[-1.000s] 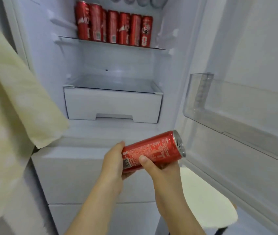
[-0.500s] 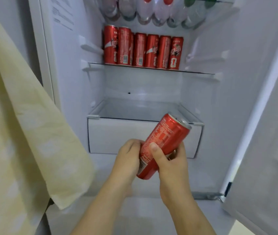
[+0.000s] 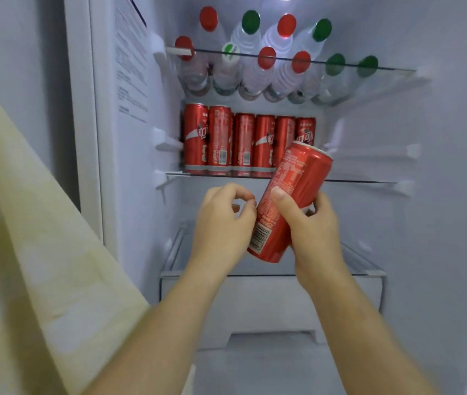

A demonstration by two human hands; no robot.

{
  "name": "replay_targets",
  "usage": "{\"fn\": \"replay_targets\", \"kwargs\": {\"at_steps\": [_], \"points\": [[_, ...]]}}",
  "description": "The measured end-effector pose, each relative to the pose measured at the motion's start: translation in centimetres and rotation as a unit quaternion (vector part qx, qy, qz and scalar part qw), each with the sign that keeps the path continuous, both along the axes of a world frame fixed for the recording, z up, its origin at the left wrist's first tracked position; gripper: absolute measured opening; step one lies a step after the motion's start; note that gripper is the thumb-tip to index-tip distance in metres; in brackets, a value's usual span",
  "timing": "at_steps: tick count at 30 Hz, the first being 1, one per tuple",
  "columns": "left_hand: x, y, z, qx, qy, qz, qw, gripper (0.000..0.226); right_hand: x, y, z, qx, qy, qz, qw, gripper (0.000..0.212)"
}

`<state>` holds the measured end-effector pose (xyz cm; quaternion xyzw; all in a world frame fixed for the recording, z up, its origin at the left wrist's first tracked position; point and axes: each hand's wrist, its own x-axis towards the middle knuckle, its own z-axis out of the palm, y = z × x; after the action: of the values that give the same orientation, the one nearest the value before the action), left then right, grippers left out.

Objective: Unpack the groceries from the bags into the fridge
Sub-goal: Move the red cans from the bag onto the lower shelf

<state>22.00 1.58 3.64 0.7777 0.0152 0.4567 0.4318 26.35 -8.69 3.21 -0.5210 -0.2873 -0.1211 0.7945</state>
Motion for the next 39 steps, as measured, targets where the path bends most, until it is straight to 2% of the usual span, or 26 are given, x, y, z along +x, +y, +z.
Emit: {"fn": "replay_targets", "kwargs": {"at_steps": [6, 10, 19, 23, 35, 39], "points": [[2.4, 2.7, 4.5, 0.157, -0.085, 0.119, 0.977, 0.017, 2.4, 1.5, 5.1, -0.025, -0.057, 0.009, 0.998, 0.024], [4.7, 4.9, 6.9, 0.201, -0.058, 0.169, 0.963, 0.017, 4.3, 2.6, 7.9, -0.030, -0.056, 0.026, 0.998, 0.023], [9.2, 6.8, 8.9, 0.196, 0.070, 0.208, 0.956, 0.021, 9.2, 5.3, 11.0, -0.081, -0.066, -0.021, 0.994, 0.027], [10.3, 7.1, 9.1, 0.212, 0.136, 0.212, 0.944, 0.023, 11.4, 6.1, 10.9, -0.110, -0.063, -0.050, 0.991, 0.039], [12.6, 9.0, 10.1, 0.244, 0.198, 0.240, 0.918, 0.026, 15.1, 8.0, 11.3, -0.201, -0.066, -0.060, 0.976, 0.055], [13.6, 10.0, 10.1, 0.228, 0.212, 0.240, 0.920, 0.021, 16.6, 8.8, 12.1, -0.286, -0.050, -0.099, 0.952, 0.067]]}}
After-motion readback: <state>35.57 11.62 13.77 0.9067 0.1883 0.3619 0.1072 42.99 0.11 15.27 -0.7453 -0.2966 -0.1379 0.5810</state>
